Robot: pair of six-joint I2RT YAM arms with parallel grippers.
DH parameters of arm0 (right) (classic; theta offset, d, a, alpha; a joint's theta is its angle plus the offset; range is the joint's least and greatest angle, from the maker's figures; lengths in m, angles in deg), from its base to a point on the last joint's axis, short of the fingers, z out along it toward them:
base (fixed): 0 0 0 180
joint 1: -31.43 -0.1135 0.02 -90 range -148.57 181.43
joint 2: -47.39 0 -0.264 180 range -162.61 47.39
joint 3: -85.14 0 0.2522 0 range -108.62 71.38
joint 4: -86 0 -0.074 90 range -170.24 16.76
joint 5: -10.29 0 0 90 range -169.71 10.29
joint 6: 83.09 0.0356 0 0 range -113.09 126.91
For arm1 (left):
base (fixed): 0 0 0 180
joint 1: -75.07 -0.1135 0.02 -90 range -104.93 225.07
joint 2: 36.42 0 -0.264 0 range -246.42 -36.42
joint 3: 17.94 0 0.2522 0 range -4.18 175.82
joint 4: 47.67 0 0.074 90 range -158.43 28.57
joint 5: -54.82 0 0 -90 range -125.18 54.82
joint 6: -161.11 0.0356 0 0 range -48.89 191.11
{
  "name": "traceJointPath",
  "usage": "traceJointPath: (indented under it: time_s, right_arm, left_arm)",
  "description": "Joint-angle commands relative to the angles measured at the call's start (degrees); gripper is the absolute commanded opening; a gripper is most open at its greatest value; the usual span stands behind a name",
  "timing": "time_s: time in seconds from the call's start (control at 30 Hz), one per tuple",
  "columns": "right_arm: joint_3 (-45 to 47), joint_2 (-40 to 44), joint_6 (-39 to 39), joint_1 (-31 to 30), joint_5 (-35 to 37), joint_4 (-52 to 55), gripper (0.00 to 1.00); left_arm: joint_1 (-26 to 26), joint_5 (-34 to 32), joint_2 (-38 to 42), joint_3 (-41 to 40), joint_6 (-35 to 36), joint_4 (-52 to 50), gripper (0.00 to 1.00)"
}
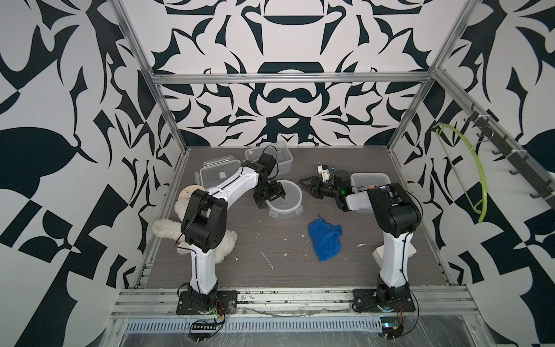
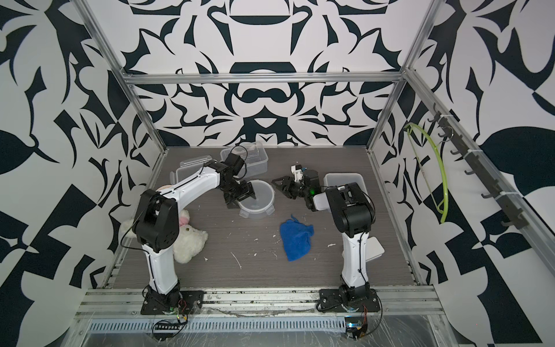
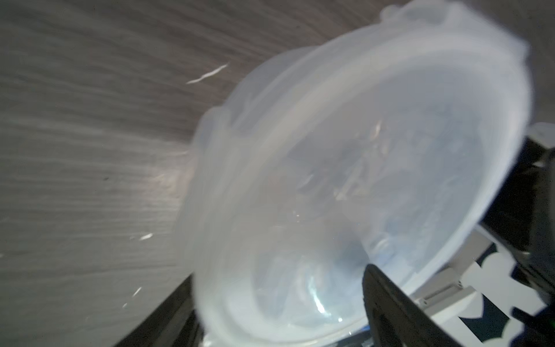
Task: Wipe the insides of the lunch boxes
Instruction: Adjust the lunch box at the center of the board.
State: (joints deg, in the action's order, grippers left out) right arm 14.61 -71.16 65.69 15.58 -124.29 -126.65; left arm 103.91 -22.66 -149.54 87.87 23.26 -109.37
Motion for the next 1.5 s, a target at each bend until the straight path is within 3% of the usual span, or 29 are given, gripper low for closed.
traceJointPath:
  time_s: [0.0, 0.27, 0.63, 1.03, 1.1, 1.17, 1.27, 1.37, 1.4, 1.47]
  right_arm:
    - [1.6, 3.4, 0.2, -0.3, -0.7, -2.4, 0.56]
    - [4.5, 2.6, 3.9, 1.3, -1.4, -8.2, 0.55]
    - [10.2, 0.2, 13.8, 3.3, -1.5, -23.8, 0.50]
    - [12.8, 1.0, 15.9, 2.2, 0.0, -27.1, 0.11]
    - [12.5, 2.0, 13.8, 1.6, 0.4, -23.1, 0.02]
    - [11.6, 4.2, 9.4, 0.8, 1.3, -15.3, 0.00]
    - [8.0, 9.6, -3.5, -1.4, 5.4, 8.5, 0.00]
    - [-0.7, 14.0, -19.8, -5.4, 18.2, 40.0, 0.00]
    - [-3.9, 14.1, -23.3, -6.8, 23.5, 48.0, 0.00]
    - [-8.6, 13.1, -26.4, -8.3, 27.7, 57.0, 0.00]
  left_arm:
    - [-0.5, 1.1, -4.9, 4.7, -0.2, 3.7, 0.81]
    - [-0.9, 1.9, -16.4, 21.9, 3.1, -2.3, 0.76]
    - [-1.0, 2.8, -19.4, 21.8, 3.2, -2.1, 0.75]
    - [-0.9, 5.1, -20.9, 18.7, 2.3, 1.0, 0.74]
    - [-0.8, 5.4, -20.9, 18.0, 2.3, 1.0, 0.74]
    - [-0.7, 5.8, -20.8, 17.4, 2.1, 3.0, 0.74]
    - [-0.7, 6.1, -21.0, 17.1, 2.1, 3.4, 0.73]
    - [-0.8, 6.4, -21.1, 17.1, 2.3, 3.5, 0.73]
    - [-0.7, 6.4, -21.2, 17.2, 2.4, 3.5, 0.73]
    - [-0.8, 6.6, -21.3, 17.3, 2.5, 3.5, 0.73]
